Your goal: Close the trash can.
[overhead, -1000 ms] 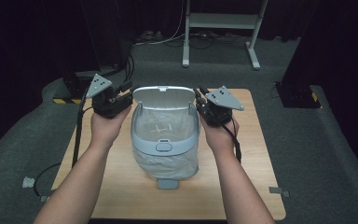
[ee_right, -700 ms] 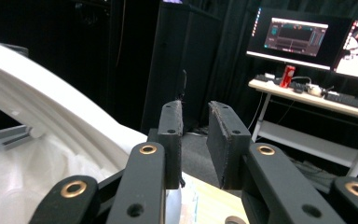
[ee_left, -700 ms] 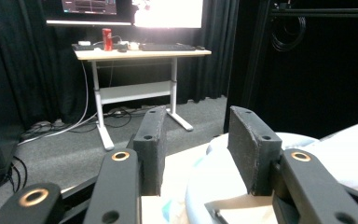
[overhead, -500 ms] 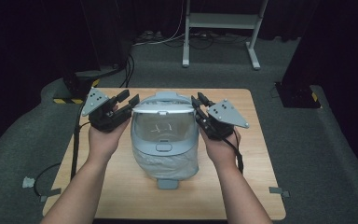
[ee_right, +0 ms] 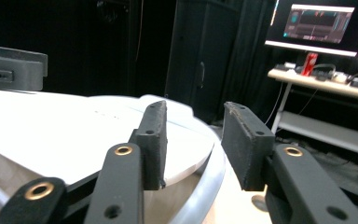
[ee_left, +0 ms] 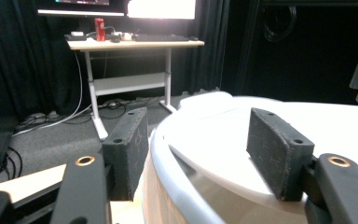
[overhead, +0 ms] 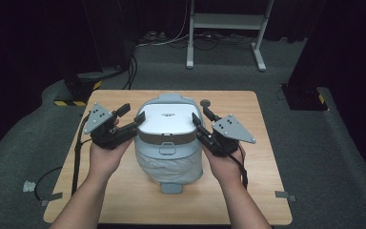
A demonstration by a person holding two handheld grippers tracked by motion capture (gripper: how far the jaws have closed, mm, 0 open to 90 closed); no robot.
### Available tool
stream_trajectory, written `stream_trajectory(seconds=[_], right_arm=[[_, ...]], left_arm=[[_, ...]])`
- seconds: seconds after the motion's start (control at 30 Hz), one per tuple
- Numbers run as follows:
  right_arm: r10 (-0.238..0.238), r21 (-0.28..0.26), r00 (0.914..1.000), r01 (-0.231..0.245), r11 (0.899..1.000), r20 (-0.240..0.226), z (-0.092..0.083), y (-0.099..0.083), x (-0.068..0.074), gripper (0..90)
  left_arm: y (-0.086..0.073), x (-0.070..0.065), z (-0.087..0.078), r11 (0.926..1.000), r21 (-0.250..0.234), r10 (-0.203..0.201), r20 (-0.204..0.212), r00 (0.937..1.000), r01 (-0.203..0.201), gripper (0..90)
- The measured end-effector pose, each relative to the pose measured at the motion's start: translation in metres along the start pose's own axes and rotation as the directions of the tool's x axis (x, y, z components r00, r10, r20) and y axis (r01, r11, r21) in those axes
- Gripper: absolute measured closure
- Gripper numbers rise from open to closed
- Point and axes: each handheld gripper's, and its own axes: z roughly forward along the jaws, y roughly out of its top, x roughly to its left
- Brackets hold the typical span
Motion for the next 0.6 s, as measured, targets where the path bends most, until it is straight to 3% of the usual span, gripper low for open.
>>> stream_trajectory(seconds=[0.17, 0.3, 0.6], right_arm=[[0.018, 0.028, 0.9998, -0.018, 0.999, -0.010, -0.002, -0.010, 0.003, 50.5], [0.012, 0.032, 0.9998, -0.011, 0.999, -0.014, -0.005, -0.012, 0.005, 47.5], [0.006, 0.033, 0.9997, -0.005, 0.999, -0.025, -0.006, -0.018, 0.009, 46.5]], left_arm=[[-0.008, -0.001, -0.004, 0.9996, 0.019, -0.023, 0.013, 0.9996, 0.023, 34.5], [-0.010, -0.003, -0.007, 0.9994, 0.033, -0.008, 0.024, 0.9997, 0.007, 31.8], [-0.015, -0.003, -0.006, 0.9989, 0.044, -0.020, 0.034, 0.9992, 0.018, 31.5]])
